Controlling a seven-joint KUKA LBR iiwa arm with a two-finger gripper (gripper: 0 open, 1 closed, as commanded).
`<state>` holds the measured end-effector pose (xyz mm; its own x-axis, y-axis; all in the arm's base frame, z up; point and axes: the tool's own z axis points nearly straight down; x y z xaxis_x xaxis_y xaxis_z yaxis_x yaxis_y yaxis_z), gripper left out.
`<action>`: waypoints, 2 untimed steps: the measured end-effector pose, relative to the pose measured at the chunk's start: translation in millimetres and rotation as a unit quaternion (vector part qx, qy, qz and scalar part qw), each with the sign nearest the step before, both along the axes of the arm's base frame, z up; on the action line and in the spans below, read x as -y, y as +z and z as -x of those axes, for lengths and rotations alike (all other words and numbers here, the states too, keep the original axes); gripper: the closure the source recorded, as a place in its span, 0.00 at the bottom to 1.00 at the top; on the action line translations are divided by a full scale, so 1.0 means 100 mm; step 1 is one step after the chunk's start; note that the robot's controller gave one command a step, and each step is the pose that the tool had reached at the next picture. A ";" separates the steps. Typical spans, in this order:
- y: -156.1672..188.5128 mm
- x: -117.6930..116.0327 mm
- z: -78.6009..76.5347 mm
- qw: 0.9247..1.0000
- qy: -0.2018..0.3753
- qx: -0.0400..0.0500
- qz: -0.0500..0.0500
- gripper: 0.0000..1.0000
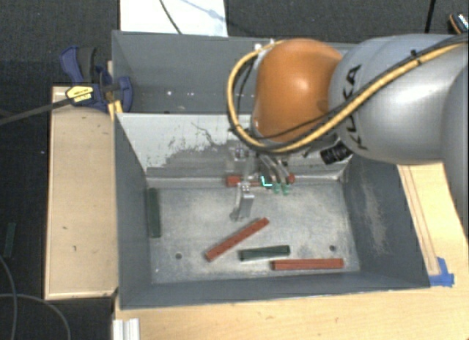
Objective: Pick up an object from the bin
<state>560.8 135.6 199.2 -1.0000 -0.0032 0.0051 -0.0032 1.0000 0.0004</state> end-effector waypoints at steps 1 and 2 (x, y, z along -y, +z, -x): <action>-1.29 0.65 0.41 0.990 -0.139 0.000 0.001 0.00; -1.27 0.64 0.39 0.990 -0.139 0.003 0.000 1.00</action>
Offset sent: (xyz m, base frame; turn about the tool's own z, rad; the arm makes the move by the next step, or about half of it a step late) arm -0.0398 -0.0640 -0.1273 0.2770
